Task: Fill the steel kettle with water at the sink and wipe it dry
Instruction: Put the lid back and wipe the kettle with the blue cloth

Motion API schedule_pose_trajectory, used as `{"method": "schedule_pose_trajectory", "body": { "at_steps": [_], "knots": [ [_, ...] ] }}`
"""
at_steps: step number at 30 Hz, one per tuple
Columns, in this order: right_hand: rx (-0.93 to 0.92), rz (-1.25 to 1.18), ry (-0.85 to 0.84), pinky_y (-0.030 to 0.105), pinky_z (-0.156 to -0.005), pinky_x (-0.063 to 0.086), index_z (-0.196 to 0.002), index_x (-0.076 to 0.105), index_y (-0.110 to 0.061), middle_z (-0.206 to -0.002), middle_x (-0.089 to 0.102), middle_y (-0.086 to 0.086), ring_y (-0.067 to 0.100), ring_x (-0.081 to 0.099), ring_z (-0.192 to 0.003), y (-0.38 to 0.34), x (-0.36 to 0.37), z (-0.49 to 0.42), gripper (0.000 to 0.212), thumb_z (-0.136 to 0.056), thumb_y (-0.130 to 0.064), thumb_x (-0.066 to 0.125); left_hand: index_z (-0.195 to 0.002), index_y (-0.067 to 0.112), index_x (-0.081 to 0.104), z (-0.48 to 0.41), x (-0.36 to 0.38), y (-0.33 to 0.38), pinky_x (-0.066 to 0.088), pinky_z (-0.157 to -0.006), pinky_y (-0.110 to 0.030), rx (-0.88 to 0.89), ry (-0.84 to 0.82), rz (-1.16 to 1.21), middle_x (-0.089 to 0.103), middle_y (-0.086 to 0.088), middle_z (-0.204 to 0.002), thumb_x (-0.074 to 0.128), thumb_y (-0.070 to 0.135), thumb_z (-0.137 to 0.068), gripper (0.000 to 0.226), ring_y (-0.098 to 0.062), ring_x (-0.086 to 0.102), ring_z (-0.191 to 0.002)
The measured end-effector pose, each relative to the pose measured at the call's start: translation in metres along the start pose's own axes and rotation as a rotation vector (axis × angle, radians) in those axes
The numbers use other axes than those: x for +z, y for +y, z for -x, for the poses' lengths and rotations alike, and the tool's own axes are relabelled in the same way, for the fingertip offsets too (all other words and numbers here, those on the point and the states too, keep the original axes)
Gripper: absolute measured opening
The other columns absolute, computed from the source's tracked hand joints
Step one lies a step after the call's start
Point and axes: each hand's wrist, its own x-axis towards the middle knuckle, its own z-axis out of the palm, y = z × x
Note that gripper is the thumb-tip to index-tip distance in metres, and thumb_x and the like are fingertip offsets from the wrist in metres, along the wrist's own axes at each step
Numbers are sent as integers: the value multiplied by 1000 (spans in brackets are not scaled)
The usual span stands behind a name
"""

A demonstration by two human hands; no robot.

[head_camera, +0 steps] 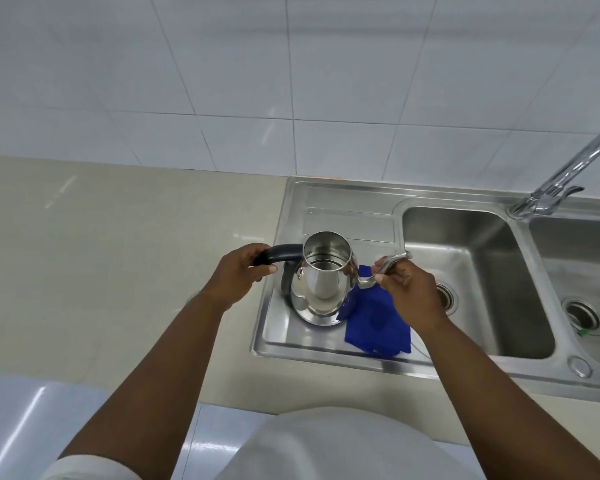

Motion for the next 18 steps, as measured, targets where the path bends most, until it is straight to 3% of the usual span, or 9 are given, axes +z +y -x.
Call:
{"method": "schedule_pose_trajectory", "body": {
  "at_steps": [8,11,15,18],
  "knots": [
    [34,28,27,47,-100,54,-88,70,-38,-101,76,-6,14,72,-99,10,12,6,32,-87,-6,72,-95,34,67,3,-2,-8,42,-66,-19,9,-18,12,66,9,-82,75,11,-83,28,-11,56,-71],
    [40,28,33,47,-101,53,-88,71,-42,-102,76,-7,14,72,-102,15,11,8,35,-87,-8,73,-93,38,67,3,-1,-9,44,-72,-22,21,-27,19,68,11,-85,76,12,-82,30,-9,58,-75],
    [41,-2,45,48,-103,51,-89,71,-39,-103,76,-9,14,72,-103,18,10,11,34,-87,-5,72,-89,44,65,2,1,-13,49,-85,-29,48,-36,-18,71,10,-93,78,15,-81,33,-15,64,-93],
    [43,27,43,47,-104,51,-90,71,-43,-102,76,-11,12,71,-103,20,10,11,36,-88,-7,71,-91,44,62,3,3,-15,47,-87,-23,78,-40,-62,70,10,-95,76,16,-83,33,-13,63,-96]
  ]
}}
